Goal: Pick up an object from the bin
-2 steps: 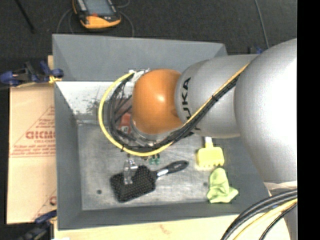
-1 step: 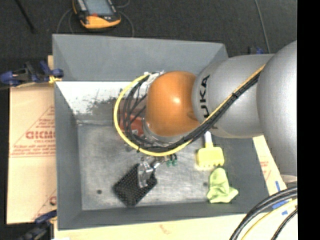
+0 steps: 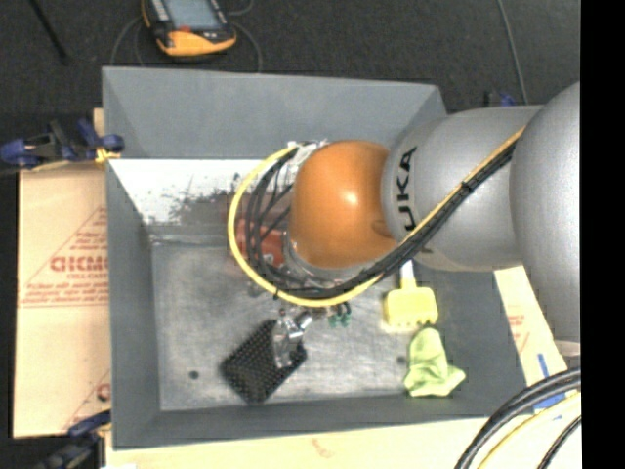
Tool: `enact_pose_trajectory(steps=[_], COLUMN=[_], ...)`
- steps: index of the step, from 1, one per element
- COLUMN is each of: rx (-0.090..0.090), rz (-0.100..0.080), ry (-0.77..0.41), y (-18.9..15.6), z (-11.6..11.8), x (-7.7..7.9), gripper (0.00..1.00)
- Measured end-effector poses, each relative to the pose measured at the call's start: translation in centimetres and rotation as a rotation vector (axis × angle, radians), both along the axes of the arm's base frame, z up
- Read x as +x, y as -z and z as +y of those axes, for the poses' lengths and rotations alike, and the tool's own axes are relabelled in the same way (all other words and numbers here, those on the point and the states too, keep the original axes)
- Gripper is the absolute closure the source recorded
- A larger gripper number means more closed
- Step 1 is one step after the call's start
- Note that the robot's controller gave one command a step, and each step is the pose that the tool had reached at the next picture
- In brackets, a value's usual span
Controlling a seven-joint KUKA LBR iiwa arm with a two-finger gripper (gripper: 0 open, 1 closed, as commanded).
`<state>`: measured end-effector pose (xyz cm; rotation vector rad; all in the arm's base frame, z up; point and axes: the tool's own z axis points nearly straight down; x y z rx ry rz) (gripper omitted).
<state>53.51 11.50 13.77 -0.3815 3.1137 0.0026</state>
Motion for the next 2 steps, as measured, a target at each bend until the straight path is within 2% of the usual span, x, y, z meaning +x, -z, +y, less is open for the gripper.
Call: enact_pose_trajectory(steps=[1,2], rx=[0.002,0.001], rz=[-0.008,-0.004], ry=[-0.004,-0.003], y=[6.0,5.45], z=[-0.61,-0.6], x=[-1.13,-1.09], gripper=[0.0,1.0])
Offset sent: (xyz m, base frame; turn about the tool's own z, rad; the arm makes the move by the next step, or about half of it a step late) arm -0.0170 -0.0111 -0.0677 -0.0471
